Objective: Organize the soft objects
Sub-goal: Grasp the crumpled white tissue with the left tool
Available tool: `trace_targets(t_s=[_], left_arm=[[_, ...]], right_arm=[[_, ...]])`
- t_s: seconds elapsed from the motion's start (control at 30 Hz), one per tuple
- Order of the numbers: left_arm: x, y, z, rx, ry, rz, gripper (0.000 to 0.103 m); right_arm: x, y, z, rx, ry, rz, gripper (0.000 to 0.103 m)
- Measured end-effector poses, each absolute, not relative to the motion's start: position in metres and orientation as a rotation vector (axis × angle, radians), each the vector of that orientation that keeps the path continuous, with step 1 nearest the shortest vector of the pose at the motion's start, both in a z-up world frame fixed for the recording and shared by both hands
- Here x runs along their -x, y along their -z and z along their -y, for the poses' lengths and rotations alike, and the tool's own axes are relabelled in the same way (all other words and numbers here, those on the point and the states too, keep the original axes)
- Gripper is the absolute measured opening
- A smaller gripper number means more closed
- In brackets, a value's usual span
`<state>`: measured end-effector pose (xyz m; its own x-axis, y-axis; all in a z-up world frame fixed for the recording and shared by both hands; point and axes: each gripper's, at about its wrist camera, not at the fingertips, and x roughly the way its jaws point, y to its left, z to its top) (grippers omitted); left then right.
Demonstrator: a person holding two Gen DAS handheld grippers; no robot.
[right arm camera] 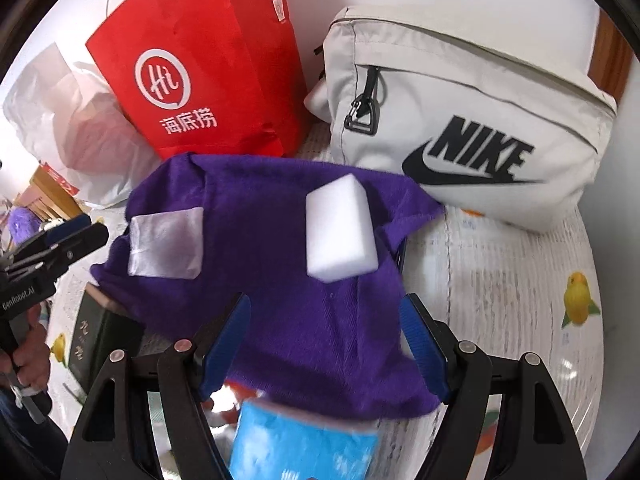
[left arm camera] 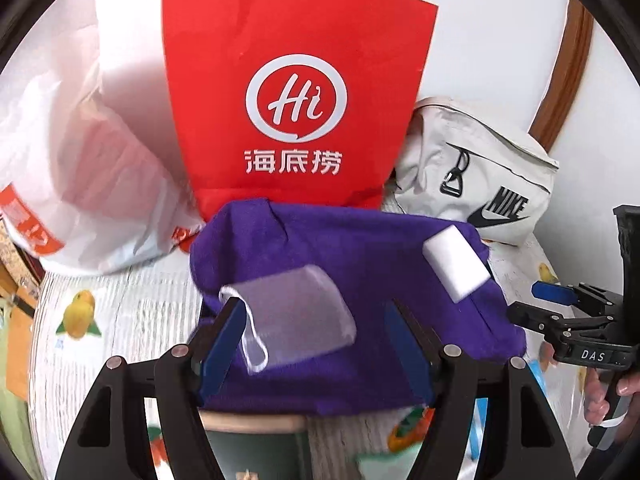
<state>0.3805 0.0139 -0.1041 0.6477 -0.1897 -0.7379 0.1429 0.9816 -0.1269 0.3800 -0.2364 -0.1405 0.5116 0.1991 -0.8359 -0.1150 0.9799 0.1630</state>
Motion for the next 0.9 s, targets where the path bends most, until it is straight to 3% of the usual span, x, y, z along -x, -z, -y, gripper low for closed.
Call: trace_targets(t_s=[0.67,0.9], left_arm=[[-0.215,0.12,-0.048,0.138,0.116,-0.887,0.07],[-0.187,0.127,-0.009,0.068,0.213,-0.845,0.07]], right_arm=[[-0.223,0.121,0.227,-0.154,-0.235,-0.924,0.076],[-0.183,0.132,0.234,-0.189,-0.237,-0.922,0.076]])
